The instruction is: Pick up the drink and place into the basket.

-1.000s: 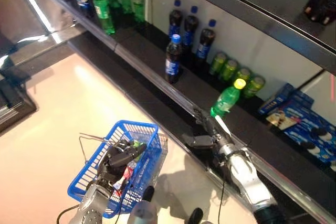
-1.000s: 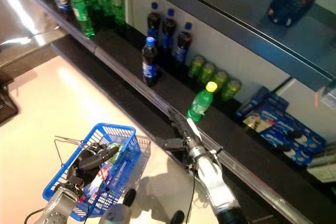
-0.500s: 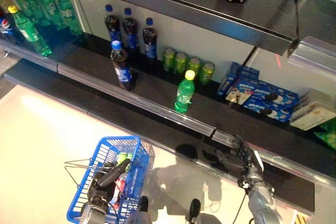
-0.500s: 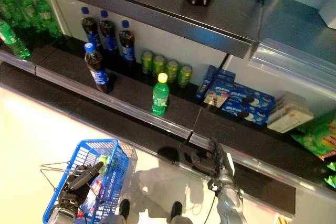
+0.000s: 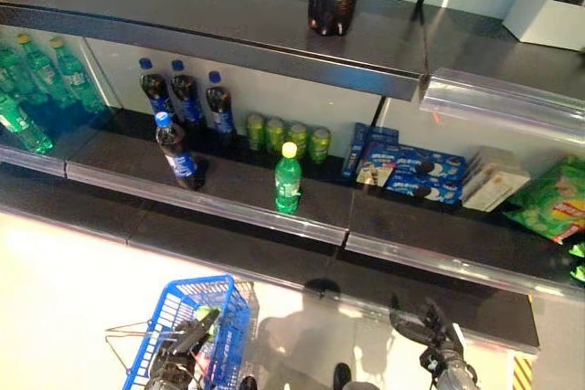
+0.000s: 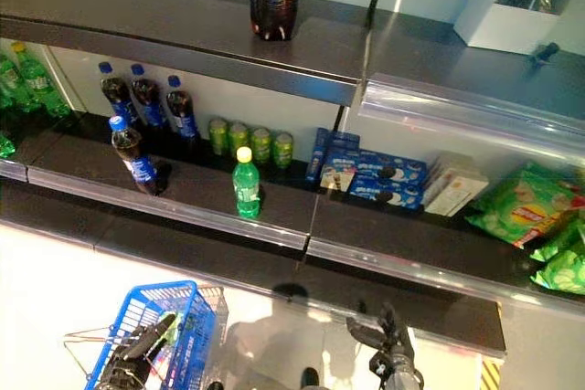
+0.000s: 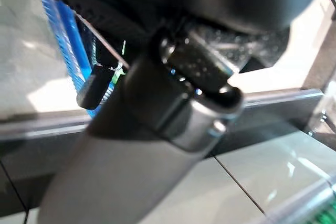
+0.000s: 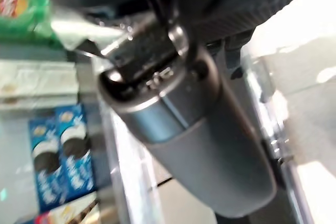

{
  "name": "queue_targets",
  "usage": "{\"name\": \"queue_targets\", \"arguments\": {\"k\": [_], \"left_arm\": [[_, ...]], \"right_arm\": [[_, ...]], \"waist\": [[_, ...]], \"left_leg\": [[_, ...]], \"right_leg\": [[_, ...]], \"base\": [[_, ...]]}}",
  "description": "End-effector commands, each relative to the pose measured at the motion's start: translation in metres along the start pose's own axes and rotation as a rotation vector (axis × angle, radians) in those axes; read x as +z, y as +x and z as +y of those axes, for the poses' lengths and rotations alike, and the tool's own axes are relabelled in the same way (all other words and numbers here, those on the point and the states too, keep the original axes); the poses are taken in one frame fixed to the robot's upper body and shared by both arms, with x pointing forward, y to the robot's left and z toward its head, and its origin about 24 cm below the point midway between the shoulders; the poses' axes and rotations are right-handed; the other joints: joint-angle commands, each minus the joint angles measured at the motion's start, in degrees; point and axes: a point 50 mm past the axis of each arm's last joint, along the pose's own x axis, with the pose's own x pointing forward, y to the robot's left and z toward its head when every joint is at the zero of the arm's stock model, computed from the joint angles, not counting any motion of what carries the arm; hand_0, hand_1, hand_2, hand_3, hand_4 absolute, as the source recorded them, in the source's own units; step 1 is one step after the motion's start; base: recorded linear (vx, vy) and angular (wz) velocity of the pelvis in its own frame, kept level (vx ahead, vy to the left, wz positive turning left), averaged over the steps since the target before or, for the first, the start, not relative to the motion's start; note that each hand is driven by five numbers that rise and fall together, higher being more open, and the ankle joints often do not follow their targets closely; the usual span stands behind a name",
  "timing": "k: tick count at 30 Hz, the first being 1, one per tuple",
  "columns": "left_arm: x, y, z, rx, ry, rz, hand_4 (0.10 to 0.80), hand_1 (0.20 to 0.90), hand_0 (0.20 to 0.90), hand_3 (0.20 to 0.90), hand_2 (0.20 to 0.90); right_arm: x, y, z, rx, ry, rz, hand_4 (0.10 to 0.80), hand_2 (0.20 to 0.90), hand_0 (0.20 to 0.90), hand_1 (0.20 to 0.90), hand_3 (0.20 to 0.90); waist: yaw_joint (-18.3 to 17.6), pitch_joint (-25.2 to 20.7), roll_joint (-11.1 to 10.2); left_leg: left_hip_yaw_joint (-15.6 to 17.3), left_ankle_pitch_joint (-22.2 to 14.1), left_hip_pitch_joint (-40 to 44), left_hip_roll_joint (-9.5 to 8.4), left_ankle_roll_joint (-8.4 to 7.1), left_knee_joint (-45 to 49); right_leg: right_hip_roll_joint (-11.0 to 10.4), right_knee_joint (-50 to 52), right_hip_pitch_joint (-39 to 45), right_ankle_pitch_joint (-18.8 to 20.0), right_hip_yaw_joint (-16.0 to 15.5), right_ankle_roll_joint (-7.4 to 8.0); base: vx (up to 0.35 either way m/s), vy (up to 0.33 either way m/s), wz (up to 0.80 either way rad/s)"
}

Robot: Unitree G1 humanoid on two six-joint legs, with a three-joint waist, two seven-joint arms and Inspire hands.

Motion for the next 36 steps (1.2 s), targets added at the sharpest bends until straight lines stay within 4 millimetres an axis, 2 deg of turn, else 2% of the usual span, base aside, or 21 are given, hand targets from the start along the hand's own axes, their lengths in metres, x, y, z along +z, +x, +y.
{"name": "queue_targets", "arguments": {"k": [1, 8, 11, 13, 16, 17, 19, 20, 21, 23, 24, 26, 29, 31, 32, 36], "left_arm": [[0.083, 0.011, -0.039, -0.196, 0.054, -0.393, 0.1, 0.3, 0.3, 0.2, 0.3], [0.054, 0.015, -0.009, -0.1, 0.175, -0.222, 0.1, 0.3, 0.3, 0.2, 0.3], [0.041, 0.013, 0.003, -0.068, 0.215, -0.159, 0.1, 0.3, 0.3, 0.2, 0.3], [0.035, 0.012, 0.007, -0.06, 0.215, -0.139, 0.1, 0.3, 0.3, 0.2, 0.3], [0.028, 0.009, 0.014, -0.066, 0.209, -0.109, 0.1, 0.3, 0.3, 0.2, 0.3], [0.026, 0.009, 0.011, -0.083, 0.21, -0.101, 0.1, 0.3, 0.3, 0.2, 0.3], [0.024, 0.01, 0.007, -0.098, 0.224, -0.086, 0.1, 0.3, 0.3, 0.2, 0.3], [0.023, 0.011, 0.003, -0.111, 0.248, -0.076, 0.1, 0.3, 0.3, 0.2, 0.3], [0.022, 0.011, 0.002, -0.119, 0.255, -0.071, 0.1, 0.3, 0.3, 0.2, 0.3], [0.024, 0.012, 0.002, -0.121, 0.256, -0.071, 0.1, 0.3, 0.3, 0.2, 0.3], [0.026, 0.012, 0.005, -0.122, 0.253, -0.059, 0.1, 0.3, 0.3, 0.2, 0.3], [0.028, 0.012, 0.008, -0.122, 0.248, -0.046, 0.1, 0.3, 0.3, 0.2, 0.3], [0.021, 0.011, 0.01, -0.106, 0.21, -0.017, 0.1, 0.3, 0.3, 0.2, 0.3], [0.017, 0.011, 0.011, -0.09, 0.194, -0.004, 0.1, 0.3, 0.3, 0.2, 0.3], [0.01, 0.01, 0.01, -0.092, 0.211, 0.028, 0.1, 0.3, 0.3, 0.2, 0.3], [0.002, 0.009, 0.011, -0.09, 0.248, 0.071, 0.1, 0.3, 0.3, 0.2, 0.3]], "right_arm": [[0.021, 0.009, -0.036, -0.099, 0.054, -0.109, 0.8, 0.9, 0.9, 0.9, 0.9], [-0.023, 0.003, -0.051, -0.109, -0.018, 0.138, 0.8, 0.9, 0.9, 0.9, 0.9], [-0.038, -0.003, -0.056, -0.126, -0.044, 0.233, 0.8, 0.9, 0.9, 0.9, 0.9], [-0.041, -0.004, -0.058, -0.126, -0.053, 0.26, 0.8, 0.9, 0.9, 0.9, 0.9], [-0.036, 0.0, -0.056, -0.088, -0.115, 0.272, 0.8, 0.9, 0.9, 0.9, 0.9], [-0.033, 0.001, -0.055, -0.084, -0.11, 0.264, 0.8, 0.9, 0.9, 0.9, 0.9], [-0.035, 0.001, -0.054, -0.089, -0.106, 0.264, 0.8, 0.9, 0.9, 0.9, 0.9], [-0.038, -0.001, -0.056, -0.104, -0.096, 0.271, 0.8, 0.9, 0.9, 0.9, 0.9], [-0.039, -0.002, -0.057, -0.106, -0.094, 0.276, 0.8, 0.9, 0.9, 0.9, 0.9], [-0.039, -0.002, -0.056, -0.081, -0.098, 0.285, 0.8, 0.9, 0.9, 0.9, 0.9], [-0.037, 0.001, -0.053, -0.064, -0.089, 0.295, 0.8, 0.9, 0.9, 0.9, 0.9], [-0.037, 0.002, -0.051, -0.05, -0.078, 0.311, 0.8, 0.9, 0.9, 0.9, 0.9], [-0.049, -0.003, -0.049, -0.033, -0.131, 0.382, 0.8, 0.9, 0.9, 0.9, 0.9], [-0.056, -0.007, -0.048, -0.027, -0.14, 0.418, 0.8, 0.9, 0.9, 0.9, 0.9], [-0.064, -0.011, -0.042, -0.004, -0.149, 0.449, 0.8, 0.9, 0.9, 0.9, 0.9], [-0.07, -0.014, -0.039, -0.009, -0.112, 0.473, 0.8, 0.9, 0.9, 0.9, 0.9]], "waist": [[1.6, -5.8, 4.2], [2.1, -6.2, 4.5], [2.2, -6.3, 4.6], [2.4, -6.1, 4.7], [3.4, -5.4, 4.4], [3.8, -4.9, 4.2], [3.7, -4.4, 4.0], [3.5, -4.1, 3.8], [3.5, -3.9, 3.7], [4.0, -3.1, 3.4], [4.3, -2.9, 3.6], [4.5, -3.1, 3.9], [4.7, -4.4, 4.3], [4.7, -4.6, 4.2], [4.8, -4.9, 4.1], [4.5, -5.1, 4.2]], "left_leg": [[0.7, -1.6, -0.7, -1.73, 2.59, -0.1], [0.9, -1.9, -0.1, -1.69, 2.67, -0.1], [0.6, -2.0, 0.2, -1.82, 2.77, 0.1], [0.1, -2.2, 0.4, -2.06, 2.92, 0.2], [-4.7, -2.7, -0.6, -3.91, 3.68, 2.7], [-6.2, -2.9, -0.8, -4.77, 4.14, 2.4], [-5.8, -2.5, -0.4, -4.98, 4.34, 1.2], [-5.5, -3.0, 0.3, -5.31, 4.28, 0.3], [-5.3, -3.2, 0.4, -5.51, 4.23, 0.2], [-4.1, -3.8, 0.5, -5.79, 4.01, -0.1], [-3.2, -3.5, 0.1, -5.78, 4.33, -0.1], [-2.8, -3.0, -0.5, -5.67, 4.76, -0.1], [-2.6, -2.3, -1.4, -5.41, 5.29, -0.1], [-2.8, -2.2, -1.4, -5.37, 5.21, -0.1], [-2.1, -2.1, -1.1, -4.65, 4.95, -0.1], [-1.1, -2.0, -0.7, -3.6, 4.42, 0.2]], "right_leg": [[0.3, 1.9, 0.1, 0.5, 1.6, 0.15], [0.6, 2.6, 0.5, -0.5, 1.1, -0.3], [1.1, 2.3, 0.8, -0.6, 1.6, -0.69], [1.3, 2.4, 0.9, -0.7, 1.9, -0.84], [1.3, 3.9, 0.1, -0.4, 4.0, -1.23], [0.6, 4.2, -0.6, 0.5, 4.2, -0.75], [-0.4, 4.0, -1.5, 2.1, 3.9, 0.19], [-1.6, 2.1, -2.4, 4.6, 3.4, 1.2], [-2.0, 1.6, -2.9, 5.8, 3.2, 1.55], [-3.8, 2.5, -5.9, 9.6, 0.7, 2.88], [-3.8, 5.5, -6.8, 9.3, -0.1, 2.9], [-2.7, 8.2, -6.8, 7.4, 0.7, 2.28], [0.0, 8.4, -4.9, 1.9, 0.6, 0.74], [0.4, 7.3, -4.2, 1.4, 0.6, 0.54], [0.9, 6.5, -3.2, 0.2, -0.1, 0.14], [1.8, 5.7, -1.5, -1.2, -0.4, -0.83]], "base": [[0.014, -0.014, -0.22], [0.013, -0.014, -0.09], [0.034, 0.0, -0.03], [0.061, 0.068, -0.08], [-0.004, 0.155, -0.2], [-0.047, 0.201, -0.55], [-0.029, 0.133, -0.53], [-0.022, 0.079, -0.33], [-0.062, 0.063, -0.25], [-0.145, 0.011, -0.38], [-0.169, -0.008, -0.53], [-0.14, -0.004, -0.79], [-0.114, -0.032, -0.56], [-0.035, -0.107, -0.23], [-0.031, -0.148, -0.1], [-0.008, -0.112, 0.06]]}}
